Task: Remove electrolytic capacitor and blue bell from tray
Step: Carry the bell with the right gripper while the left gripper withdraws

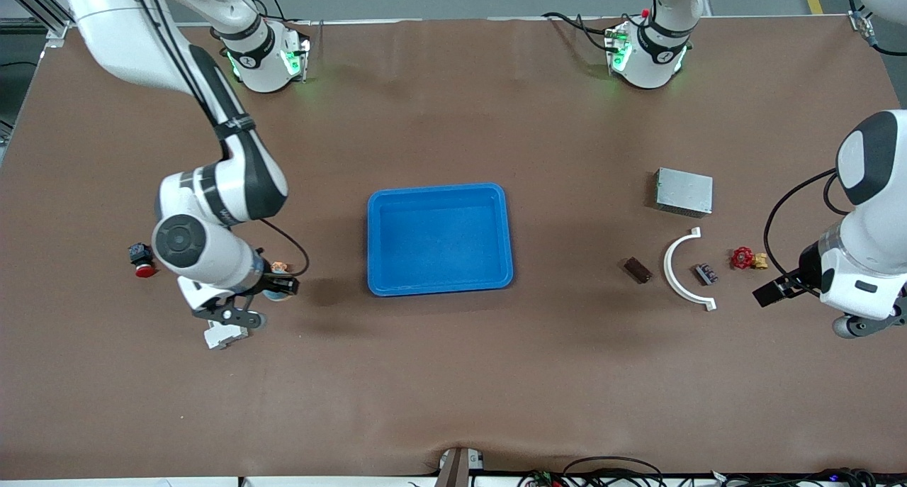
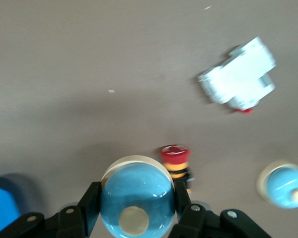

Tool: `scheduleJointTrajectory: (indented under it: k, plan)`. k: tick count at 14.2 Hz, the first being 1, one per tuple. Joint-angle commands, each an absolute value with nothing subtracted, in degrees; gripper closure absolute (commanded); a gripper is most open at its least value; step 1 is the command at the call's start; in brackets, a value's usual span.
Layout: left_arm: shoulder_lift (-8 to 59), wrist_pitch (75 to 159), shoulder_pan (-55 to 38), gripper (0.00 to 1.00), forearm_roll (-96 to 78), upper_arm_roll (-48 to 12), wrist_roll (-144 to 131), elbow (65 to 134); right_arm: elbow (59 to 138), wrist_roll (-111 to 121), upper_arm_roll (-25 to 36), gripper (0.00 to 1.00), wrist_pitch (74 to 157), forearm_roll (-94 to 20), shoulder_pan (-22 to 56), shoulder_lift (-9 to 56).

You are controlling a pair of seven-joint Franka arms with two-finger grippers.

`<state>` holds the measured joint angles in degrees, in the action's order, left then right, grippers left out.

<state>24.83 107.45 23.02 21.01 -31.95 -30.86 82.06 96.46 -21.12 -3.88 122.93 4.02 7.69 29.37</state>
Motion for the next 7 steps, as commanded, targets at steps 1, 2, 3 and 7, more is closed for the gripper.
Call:
scheduleJointTrajectory:
  k: [1,2,3,7]
  plan:
    - [20.8,103.7,23.7,0.00,19.9,-33.2,-28.7,82.2,102.1,-11.1,-5.1,1.00,125.1,4.4,1.7,25.3]
    - [19.6,102.7,23.8,0.00,19.5,-33.7,-28.5,82.6,103.0,-7.7,-5.1,1.00,126.0,4.4,-0.1,25.1]
    - [18.5,101.8,23.8,0.00,18.5,-33.9,-28.4,82.7,104.0,-3.6,-5.2,1.00,127.5,4.3,-2.4,25.1]
    - [14.6,99.1,24.0,0.00,13.3,-33.9,-26.3,82.8,107.8,14.7,-5.3,1.00,134.5,1.2,-11.9,25.9]
